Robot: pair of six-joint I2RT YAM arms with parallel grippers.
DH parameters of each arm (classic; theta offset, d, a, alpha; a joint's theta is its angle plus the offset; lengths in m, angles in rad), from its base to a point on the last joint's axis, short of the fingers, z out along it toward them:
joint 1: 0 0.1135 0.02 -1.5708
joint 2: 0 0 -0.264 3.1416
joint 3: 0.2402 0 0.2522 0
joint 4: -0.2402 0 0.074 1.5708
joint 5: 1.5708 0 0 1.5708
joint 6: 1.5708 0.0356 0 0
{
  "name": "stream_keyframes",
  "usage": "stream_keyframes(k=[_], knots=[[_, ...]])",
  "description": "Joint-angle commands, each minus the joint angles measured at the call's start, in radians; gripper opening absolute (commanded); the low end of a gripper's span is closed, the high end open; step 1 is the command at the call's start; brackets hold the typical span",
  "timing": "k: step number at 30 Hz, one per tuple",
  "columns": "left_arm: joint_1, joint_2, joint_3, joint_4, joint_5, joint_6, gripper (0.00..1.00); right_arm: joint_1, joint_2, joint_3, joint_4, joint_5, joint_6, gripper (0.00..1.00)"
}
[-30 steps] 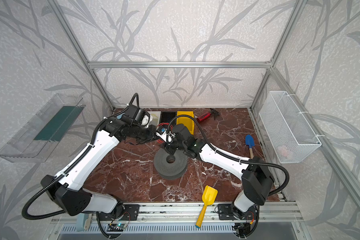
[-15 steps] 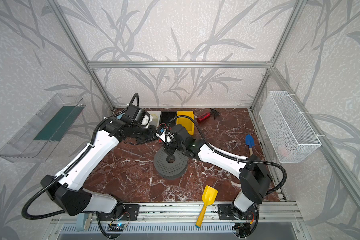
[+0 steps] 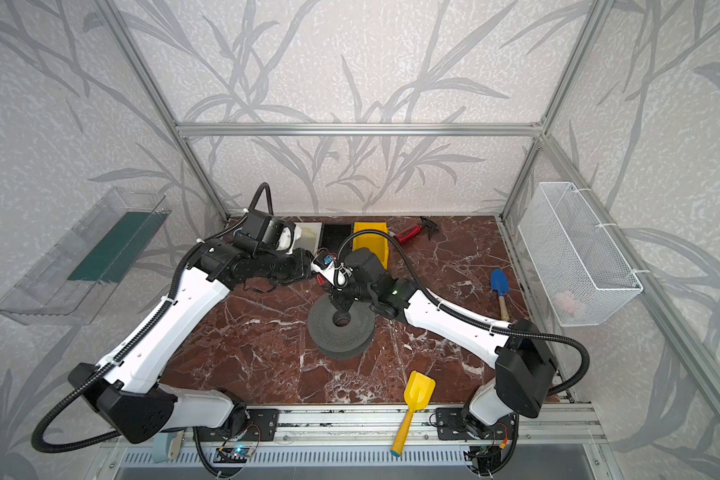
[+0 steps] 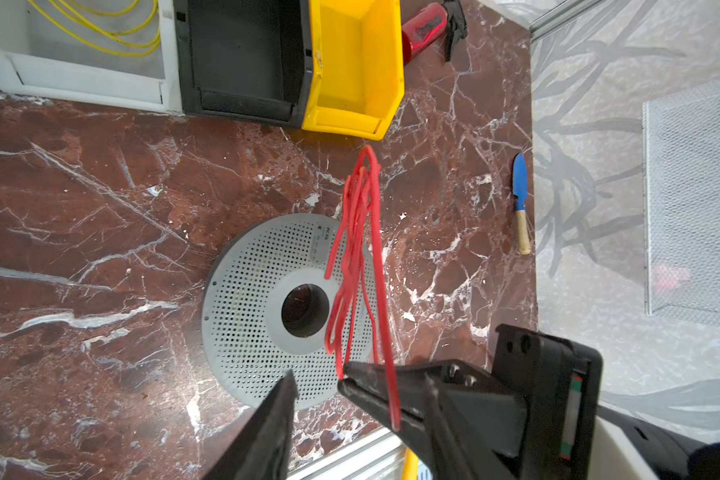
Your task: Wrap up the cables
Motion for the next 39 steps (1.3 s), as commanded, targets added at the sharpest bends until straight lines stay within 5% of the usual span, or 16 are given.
stream_keyframes(k=[1, 5, 9, 13, 19, 26, 30, 39], knots=[[0.025, -0.054, 0.038, -0.015, -0.06, 0.029, 0.56, 0.012, -0.07, -0.023, 0.034, -0.024, 0.033, 0.0], [0.135, -0.167, -0.016, 0.04, -0.044, 0.015, 0.6, -0.004, -0.129, -0.039, 0.009, -0.046, 0.089, 0.0], [0.261, -0.292, -0.168, 0.216, 0.128, -0.017, 0.59, -0.062, -0.199, -0.052, 0.004, -0.167, 0.184, 0.0], [0.264, -0.308, -0.302, 0.43, 0.38, -0.075, 0.56, -0.145, -0.248, -0.073, 0.052, -0.328, 0.316, 0.0], [0.245, -0.334, -0.476, 0.772, 0.598, -0.198, 0.57, -0.252, -0.261, -0.124, 0.186, -0.539, 0.51, 0.0], [0.133, -0.308, -0.516, 0.869, 0.604, -0.166, 0.57, -0.337, -0.252, -0.195, 0.42, -0.729, 0.74, 0.0], [0.106, -0.295, -0.541, 1.01, 0.666, -0.237, 0.55, -0.341, -0.244, -0.204, 0.435, -0.776, 0.743, 0.0], [0.045, -0.246, -0.512, 1.035, 0.696, -0.231, 0.55, -0.311, -0.233, -0.199, 0.385, -0.771, 0.685, 0.0]])
